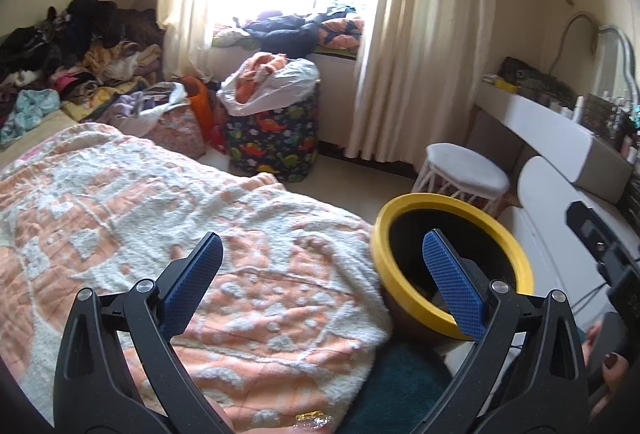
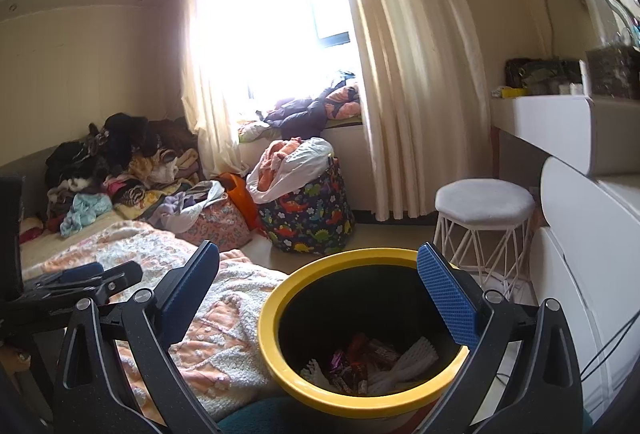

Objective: Collect trash

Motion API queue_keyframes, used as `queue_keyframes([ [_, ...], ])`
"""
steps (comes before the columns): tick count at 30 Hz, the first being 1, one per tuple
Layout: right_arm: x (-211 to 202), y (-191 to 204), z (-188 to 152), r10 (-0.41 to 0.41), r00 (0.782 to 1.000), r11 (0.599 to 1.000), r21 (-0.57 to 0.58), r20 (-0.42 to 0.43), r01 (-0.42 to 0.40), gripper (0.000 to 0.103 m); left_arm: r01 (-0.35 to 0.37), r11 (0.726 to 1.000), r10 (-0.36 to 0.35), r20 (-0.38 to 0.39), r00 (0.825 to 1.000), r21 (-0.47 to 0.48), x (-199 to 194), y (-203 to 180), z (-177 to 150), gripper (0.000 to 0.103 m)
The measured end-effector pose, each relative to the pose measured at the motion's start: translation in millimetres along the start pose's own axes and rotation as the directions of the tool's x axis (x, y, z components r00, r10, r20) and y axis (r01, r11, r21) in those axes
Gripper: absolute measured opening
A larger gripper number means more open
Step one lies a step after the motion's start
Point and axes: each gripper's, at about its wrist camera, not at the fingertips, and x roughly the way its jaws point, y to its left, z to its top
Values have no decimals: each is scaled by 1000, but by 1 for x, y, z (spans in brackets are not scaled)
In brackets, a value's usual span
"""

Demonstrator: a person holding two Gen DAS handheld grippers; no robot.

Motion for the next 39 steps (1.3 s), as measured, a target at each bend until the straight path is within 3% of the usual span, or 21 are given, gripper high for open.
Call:
queue_keyframes([
  [2,-1,12,1,30,1000,999,-27,10,-30,96,-27,999,26,-4,1000,-25,-1,11,1,92],
  [6,12,55,6,167,985,983,-77,-36,-169,97,-99,987,97,-21,995,-123,-8,62,3,92],
  [9,30,117,3,334,935,929,-127,-120,-349,97,-220,955,216,-42,976,-200,-18,123,0,92],
  [10,41,150,-2,405,897,890,-146,-178,-431,97,-275,936,270,-53,961,-217,-23,146,-2,92],
  [12,56,199,-11,512,812,816,-136,-279,-561,97,-405,882,397,-86,914,-242,-36,194,-11,92],
  [13,67,230,-20,565,748,767,-111,-349,-632,97,-474,844,461,-114,880,-250,-44,218,-17,92],
  [14,79,263,-32,610,668,713,-71,-427,-697,97,-543,797,521,-152,840,-264,-54,246,-26,92],
  [15,88,291,-43,627,607,679,-38,-489,-733,97,-601,751,570,-192,799,-274,-63,273,-36,92],
  [16,101,331,-64,631,513,634,5,-582,-774,97,-660,699,617,-235,751,-276,-72,297,-47,92],
  [17,108,357,-78,620,457,608,22,-637,-794,97,-691,666,639,-261,723,-283,-80,314,-55,92],
  [18,116,389,-98,582,419,594,12,-697,-804,97,-712,639,655,-280,702,-291,-87,331,-65,92],
  [19,122,415,-116,543,394,578,-10,-742,-816,97,-743,603,677,-307,669,-290,-93,348,-77,92],
  [20,128,430,-130,515,387,568,-34,-765,-822,97,-779,558,693,-355,627,-286,-96,366,-91,92],
  [22,139,455,-163,423,410,585,-102,-808,-804,98,-806,518,684,-427,592,-287,-97,388,-113,92],
  [23,139,461,-175,399,432,575,-146,-809,-805,98,-822,488,672,-475,568,-294,-95,398,-126,92],
  [25,122,459,-176,425,497,529,-238,-756,-814,97,-806,486,635,-497,592,-339,-95,410,-137,93],
  [26,117,458,-177,421,512,511,-270,-749,-816,97,-802,488,635,-490,596,-344,-95,412,-137,93],
  [28,115,458,-180,434,531,510,-287,-728,-811,97,-808,490,640,-495,588,-326,-93,413,-136,93],
  [39,124,466,-185,423,524,509,-285,-739,-812,98,-819,484,654,-494,573,-309,-83,407,-133,93],
])
